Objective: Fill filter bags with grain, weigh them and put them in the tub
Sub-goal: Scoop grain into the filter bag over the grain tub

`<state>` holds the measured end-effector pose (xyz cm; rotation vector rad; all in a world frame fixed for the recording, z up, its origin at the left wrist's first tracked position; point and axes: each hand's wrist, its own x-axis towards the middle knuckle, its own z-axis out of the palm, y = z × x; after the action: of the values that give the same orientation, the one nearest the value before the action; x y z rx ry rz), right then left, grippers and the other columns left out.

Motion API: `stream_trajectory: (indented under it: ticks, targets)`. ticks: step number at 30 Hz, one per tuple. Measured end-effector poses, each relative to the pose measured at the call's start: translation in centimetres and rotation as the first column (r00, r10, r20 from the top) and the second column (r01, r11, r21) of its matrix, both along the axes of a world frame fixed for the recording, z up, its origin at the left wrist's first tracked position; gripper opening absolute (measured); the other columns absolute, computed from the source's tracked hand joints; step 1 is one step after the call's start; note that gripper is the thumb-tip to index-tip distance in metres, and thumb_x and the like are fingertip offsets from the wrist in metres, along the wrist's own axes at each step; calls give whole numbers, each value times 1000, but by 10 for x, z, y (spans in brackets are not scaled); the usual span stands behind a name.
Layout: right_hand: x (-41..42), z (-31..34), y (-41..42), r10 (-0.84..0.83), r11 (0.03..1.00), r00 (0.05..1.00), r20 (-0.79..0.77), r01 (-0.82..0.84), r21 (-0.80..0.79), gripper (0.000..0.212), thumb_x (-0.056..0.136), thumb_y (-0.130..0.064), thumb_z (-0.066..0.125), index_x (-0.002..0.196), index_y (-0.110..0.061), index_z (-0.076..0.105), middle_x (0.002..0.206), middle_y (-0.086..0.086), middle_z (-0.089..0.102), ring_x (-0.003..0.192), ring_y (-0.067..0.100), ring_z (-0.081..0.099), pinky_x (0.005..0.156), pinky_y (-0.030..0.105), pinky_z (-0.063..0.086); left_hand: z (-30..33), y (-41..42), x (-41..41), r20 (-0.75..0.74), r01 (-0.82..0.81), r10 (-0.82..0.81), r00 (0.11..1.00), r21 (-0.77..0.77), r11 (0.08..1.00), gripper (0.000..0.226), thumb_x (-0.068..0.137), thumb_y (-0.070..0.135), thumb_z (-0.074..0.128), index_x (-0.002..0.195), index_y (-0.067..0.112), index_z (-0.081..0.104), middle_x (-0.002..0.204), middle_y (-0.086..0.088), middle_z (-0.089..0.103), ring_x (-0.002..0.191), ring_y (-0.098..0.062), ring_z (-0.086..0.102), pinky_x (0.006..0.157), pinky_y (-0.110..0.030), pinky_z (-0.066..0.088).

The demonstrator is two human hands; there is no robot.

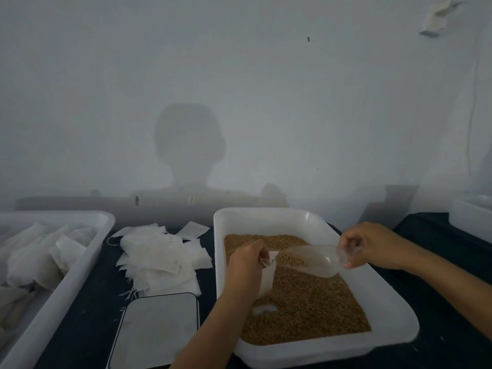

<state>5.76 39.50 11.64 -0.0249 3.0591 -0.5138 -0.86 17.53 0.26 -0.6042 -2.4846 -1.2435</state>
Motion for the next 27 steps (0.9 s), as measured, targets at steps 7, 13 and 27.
stream_trajectory:
  ticks: [7, 13, 27]
  targets:
    - [-10, -3, -11, -64, 977, 990, -127, 88, 195, 14, 73, -22, 78, 80, -22, 66, 86, -11, 66, 84, 8, 61, 78, 31, 49, 2, 0, 3, 30, 110, -109, 994, -43, 993, 14, 83, -9, 55, 79, 2, 63, 88, -7, 64, 76, -14, 60, 76, -24, 53]
    - [-11, 0, -22, 30, 914, 974, -226, 65, 402, 16, 78, -23, 72, 82, -25, 57, 92, -10, 59, 87, 9, 58, 71, 25, 42, 0, 0, 4, -12, 138, -139, 990, -65, 988, 8, 82, 0, 61, 78, 6, 65, 77, 7, 58, 73, -9, 61, 69, -12, 47]
    - [-8, 4, -27, 231, 764, 900, -370, 67, 642, 24, 87, -28, 63, 110, -33, 57, 103, -15, 55, 92, 6, 54, 72, 23, 27, -1, 0, 2, -21, 114, -117, 993, -100, 988, 14, 84, -1, 55, 77, 11, 58, 80, 1, 60, 79, -17, 60, 80, -32, 51]
